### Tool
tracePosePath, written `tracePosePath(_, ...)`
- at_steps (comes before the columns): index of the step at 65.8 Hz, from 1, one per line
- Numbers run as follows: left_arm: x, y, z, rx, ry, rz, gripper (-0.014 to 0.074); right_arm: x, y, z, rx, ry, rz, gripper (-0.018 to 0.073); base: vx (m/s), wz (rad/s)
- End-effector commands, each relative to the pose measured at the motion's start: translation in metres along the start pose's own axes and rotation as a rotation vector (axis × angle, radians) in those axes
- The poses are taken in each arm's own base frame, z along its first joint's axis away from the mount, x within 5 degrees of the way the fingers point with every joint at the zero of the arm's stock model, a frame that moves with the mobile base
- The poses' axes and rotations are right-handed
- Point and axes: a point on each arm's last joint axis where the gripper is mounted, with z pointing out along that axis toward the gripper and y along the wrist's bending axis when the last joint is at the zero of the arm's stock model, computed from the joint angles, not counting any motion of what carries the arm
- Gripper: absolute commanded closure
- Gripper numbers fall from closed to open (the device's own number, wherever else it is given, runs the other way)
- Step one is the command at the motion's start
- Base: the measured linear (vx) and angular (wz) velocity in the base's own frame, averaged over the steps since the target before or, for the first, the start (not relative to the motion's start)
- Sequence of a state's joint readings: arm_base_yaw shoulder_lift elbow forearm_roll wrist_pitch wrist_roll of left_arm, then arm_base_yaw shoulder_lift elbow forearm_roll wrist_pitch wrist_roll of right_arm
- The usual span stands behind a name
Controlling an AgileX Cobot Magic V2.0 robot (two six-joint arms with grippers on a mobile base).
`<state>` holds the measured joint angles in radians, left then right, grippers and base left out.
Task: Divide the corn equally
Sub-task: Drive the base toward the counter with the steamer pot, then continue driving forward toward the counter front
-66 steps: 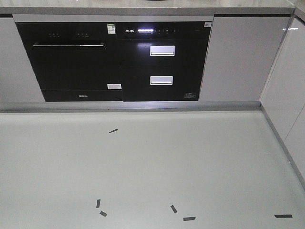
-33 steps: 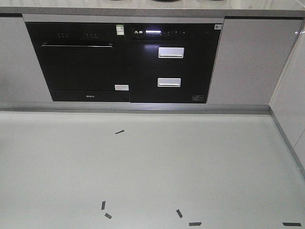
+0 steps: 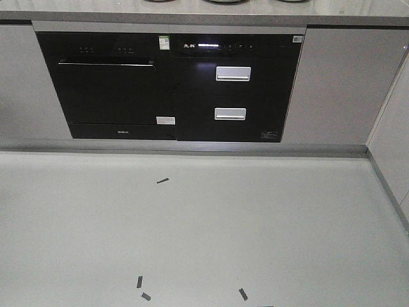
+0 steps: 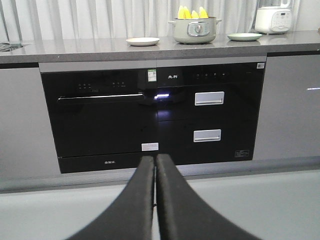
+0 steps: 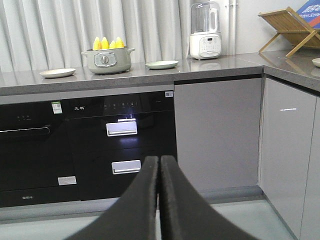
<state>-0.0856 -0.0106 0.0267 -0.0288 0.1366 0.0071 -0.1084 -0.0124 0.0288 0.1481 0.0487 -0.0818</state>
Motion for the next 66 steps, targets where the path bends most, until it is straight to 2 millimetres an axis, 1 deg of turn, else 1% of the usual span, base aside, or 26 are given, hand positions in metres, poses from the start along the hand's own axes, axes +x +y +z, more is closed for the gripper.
tracePosePath(1,-0.0024,-0.0001,-0.0006,0.003,-0.072,-0.01,0.0603,-0.0044,-0.0009,-0.0002,0.011,-0.069,-0.012,0.0563,0.08,0.01)
tracePosePath(66,-0.0024,-0.0001,-0.0006,0.003,-0.072,-0.01,0.0603,-0.0044,-0.0009,-0.0002,0.011,-0.069,-0.012,0.0563,0.09,-0.01)
